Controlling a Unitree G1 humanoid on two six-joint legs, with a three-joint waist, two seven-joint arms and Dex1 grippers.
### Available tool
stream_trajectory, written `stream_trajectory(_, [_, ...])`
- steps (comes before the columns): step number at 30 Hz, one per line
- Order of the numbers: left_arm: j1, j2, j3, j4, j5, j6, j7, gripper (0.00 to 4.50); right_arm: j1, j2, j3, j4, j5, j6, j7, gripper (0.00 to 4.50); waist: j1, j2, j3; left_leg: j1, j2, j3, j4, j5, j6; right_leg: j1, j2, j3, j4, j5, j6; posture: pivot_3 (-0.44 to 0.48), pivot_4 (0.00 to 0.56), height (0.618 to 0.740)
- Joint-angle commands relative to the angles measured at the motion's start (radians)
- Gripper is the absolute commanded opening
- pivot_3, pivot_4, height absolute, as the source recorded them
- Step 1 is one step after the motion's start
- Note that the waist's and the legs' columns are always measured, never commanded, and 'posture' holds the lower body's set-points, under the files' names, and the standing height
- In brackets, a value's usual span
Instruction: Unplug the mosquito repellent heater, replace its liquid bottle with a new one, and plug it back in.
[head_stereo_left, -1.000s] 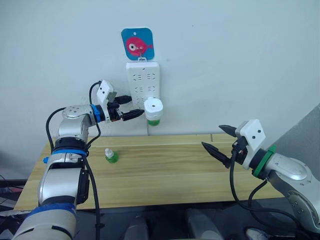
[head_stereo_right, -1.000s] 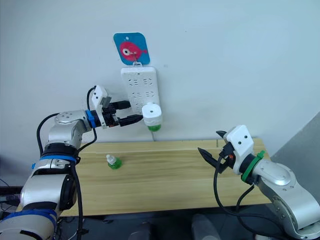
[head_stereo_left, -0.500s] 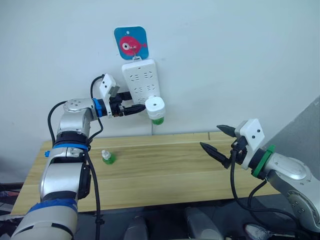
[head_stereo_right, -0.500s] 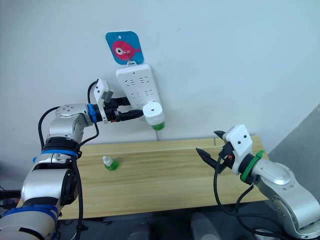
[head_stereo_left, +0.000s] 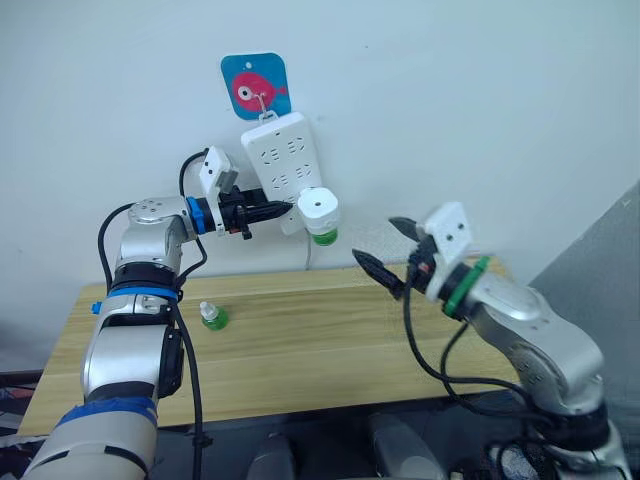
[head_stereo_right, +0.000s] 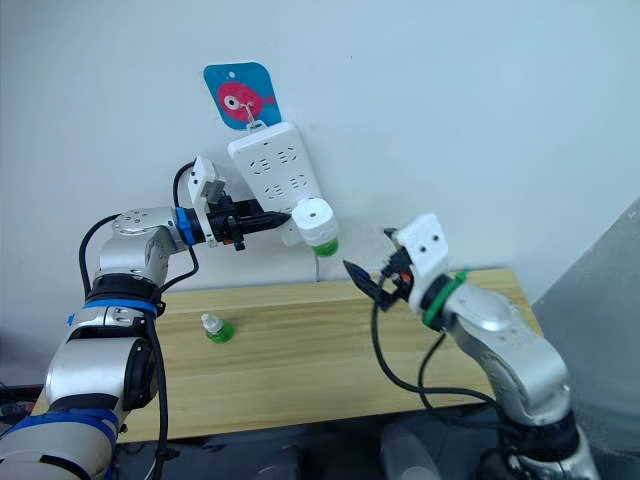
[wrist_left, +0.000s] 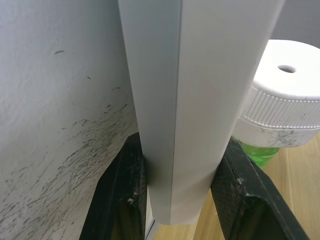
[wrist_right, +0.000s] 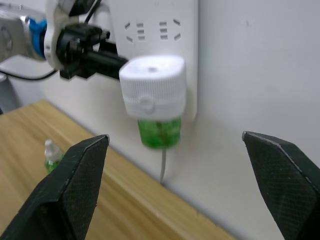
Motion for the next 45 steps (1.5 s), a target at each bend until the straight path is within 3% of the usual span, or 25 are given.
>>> stream_trajectory(1, [-0.003, 0.009, 0.004, -0.057, -0.003, 0.013, 0.024, 1.33, -0.086, 0.063, 0.055, 0.027, -0.058, 0.06, -0.08, 4.5, -0.001, 0.0, 0.0, 0.0, 0.0, 0.0, 0.0, 0.0, 0.0, 0.0, 0.0, 0.0, 0.0, 0.0, 0.0, -0.259, 0.144, 0.71])
stream_trajectory(8, [0.018, 0.013, 0.006, -0.096, -0.007, 0.034, 0.037, 1.33, -0.211, 0.197, 0.118, 0.129, -0.131, 0.145, -0.159, 4.5, -0.004, 0.001, 0.0, -0.001, 0.0, -0.003, 0.0, 0.0, 0.0, 0.0, -0.001, -0.003, 0.001, 0.0, -0.001, -0.249, 0.142, 0.71])
stream_trajectory(26, [0.038, 0.02, 0.004, -0.131, -0.012, 0.053, 0.046, 1.33, -0.288, 0.344, 0.115, 0.386, -0.253, -0.024, -0.162, 4.5, -0.007, 0.001, 0.001, -0.001, -0.001, -0.005, 0.0, 0.0, 0.0, 0.0, -0.002, -0.005, 0.002, 0.003, -0.005, -0.236, 0.133, 0.71])
stream_trajectory(29, [0.039, 0.02, 0.004, -0.133, -0.012, 0.054, 0.048, 1.33, -0.291, 0.354, 0.111, 0.399, -0.255, -0.035, -0.152, 3.91, -0.007, 0.001, 0.001, -0.001, -0.001, -0.006, 0.0, 0.0, 0.0, 0.0, -0.002, -0.006, 0.002, 0.003, -0.005, -0.236, 0.133, 0.71])
stream_trajectory(32, [0.04, 0.02, 0.004, -0.135, -0.011, 0.054, 0.05, 1.33, -0.294, 0.365, 0.109, 0.403, -0.256, -0.038, -0.147, 2.98, -0.008, 0.001, 0.001, -0.001, -0.001, -0.007, 0.0, 0.0, 0.0, 0.0, -0.002, -0.006, 0.002, 0.003, -0.005, -0.237, 0.134, 0.71])
stream_trajectory(36, [0.043, 0.018, 0.001, -0.124, -0.001, 0.037, 0.064, 1.33, -0.29, 0.36, 0.107, 0.367, -0.262, -0.012, -0.143, 2.99, -0.008, 0.002, 0.001, -0.001, -0.001, -0.007, 0.0, 0.0, 0.0, 0.0, -0.002, -0.007, 0.003, 0.003, -0.005, -0.237, 0.134, 0.71])
stream_trajectory(45, [0.047, 0.03, -0.009, -0.079, 0.032, -0.022, 0.11, 1.33, -0.169, 0.24, 0.095, 0.012, -0.222, 0.226, -0.089, 2.99, -0.011, 0.004, 0.002, -0.005, -0.001, -0.014, 0.001, 0.0, 0.0, 0.0, -0.008, -0.015, 0.002, 0.003, -0.006, -0.265, 0.147, 0.71])
